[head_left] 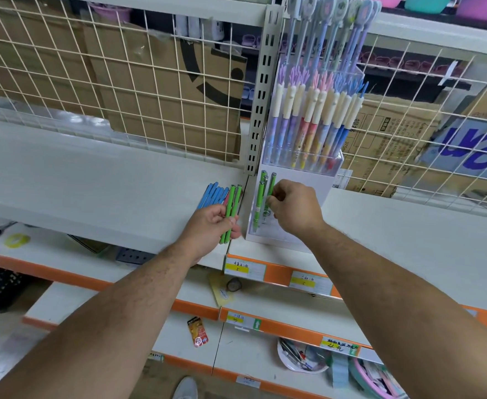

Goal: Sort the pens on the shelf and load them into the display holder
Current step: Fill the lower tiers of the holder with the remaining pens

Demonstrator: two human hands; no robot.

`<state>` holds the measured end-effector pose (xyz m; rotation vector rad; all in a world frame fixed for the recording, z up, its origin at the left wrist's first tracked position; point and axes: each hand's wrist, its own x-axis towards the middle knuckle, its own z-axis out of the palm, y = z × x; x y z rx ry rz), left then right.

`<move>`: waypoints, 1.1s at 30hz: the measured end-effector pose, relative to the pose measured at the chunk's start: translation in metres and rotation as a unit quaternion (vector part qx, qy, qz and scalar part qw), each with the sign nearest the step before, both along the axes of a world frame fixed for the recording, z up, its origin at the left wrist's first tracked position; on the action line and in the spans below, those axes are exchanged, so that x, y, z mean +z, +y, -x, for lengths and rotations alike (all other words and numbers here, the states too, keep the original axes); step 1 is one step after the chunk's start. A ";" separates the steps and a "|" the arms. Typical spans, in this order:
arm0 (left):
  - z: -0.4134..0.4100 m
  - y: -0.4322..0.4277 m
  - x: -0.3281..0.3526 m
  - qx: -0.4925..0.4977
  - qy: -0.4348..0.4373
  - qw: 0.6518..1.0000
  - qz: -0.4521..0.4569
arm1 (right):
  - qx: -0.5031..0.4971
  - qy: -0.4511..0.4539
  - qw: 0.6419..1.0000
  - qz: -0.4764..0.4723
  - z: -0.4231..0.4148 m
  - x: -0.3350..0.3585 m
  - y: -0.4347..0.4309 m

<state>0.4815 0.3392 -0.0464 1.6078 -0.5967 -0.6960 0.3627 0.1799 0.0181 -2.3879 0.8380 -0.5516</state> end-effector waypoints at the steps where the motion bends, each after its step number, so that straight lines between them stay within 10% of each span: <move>1: 0.000 0.000 0.000 -0.001 0.000 1.000 -0.001 | 0.005 0.013 1.000 0.013 -0.001 0.002 0.000; 33: -0.002 -0.001 -0.002 -0.004 0.008 1.000 0.000 | 0.007 0.039 0.999 0.004 0.000 0.011 -0.001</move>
